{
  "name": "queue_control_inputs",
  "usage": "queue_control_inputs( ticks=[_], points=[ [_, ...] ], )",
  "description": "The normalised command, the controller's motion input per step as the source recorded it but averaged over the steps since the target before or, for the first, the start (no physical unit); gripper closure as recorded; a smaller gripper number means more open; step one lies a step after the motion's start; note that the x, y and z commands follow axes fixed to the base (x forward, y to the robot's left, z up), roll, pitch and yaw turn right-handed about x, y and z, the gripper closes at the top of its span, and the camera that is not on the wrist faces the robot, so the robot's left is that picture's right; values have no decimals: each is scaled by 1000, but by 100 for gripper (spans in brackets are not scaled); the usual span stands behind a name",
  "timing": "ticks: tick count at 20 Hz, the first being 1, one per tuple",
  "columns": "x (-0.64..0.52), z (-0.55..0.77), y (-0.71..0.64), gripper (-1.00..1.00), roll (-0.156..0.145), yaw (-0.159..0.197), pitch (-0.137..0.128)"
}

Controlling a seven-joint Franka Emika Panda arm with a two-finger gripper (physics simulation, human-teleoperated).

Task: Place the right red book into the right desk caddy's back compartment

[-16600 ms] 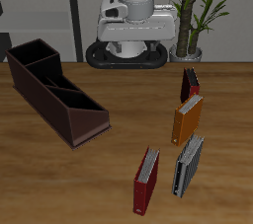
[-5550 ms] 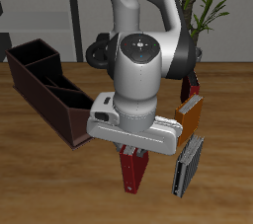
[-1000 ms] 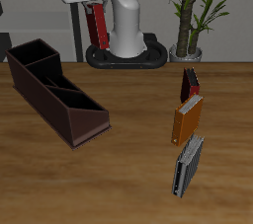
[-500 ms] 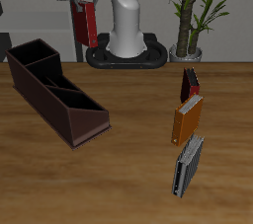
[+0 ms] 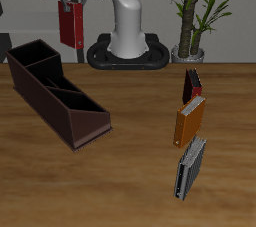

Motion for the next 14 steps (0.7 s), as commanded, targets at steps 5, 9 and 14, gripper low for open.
queue_control_inputs(
  ticks=[5,9,14],
  points=[
    [-26,73,-177,100,-47,17,-25],
    [6,36,-40,100,-20,67,-6],
    [7,81,-146,100,-13,65,-28]
  ],
)
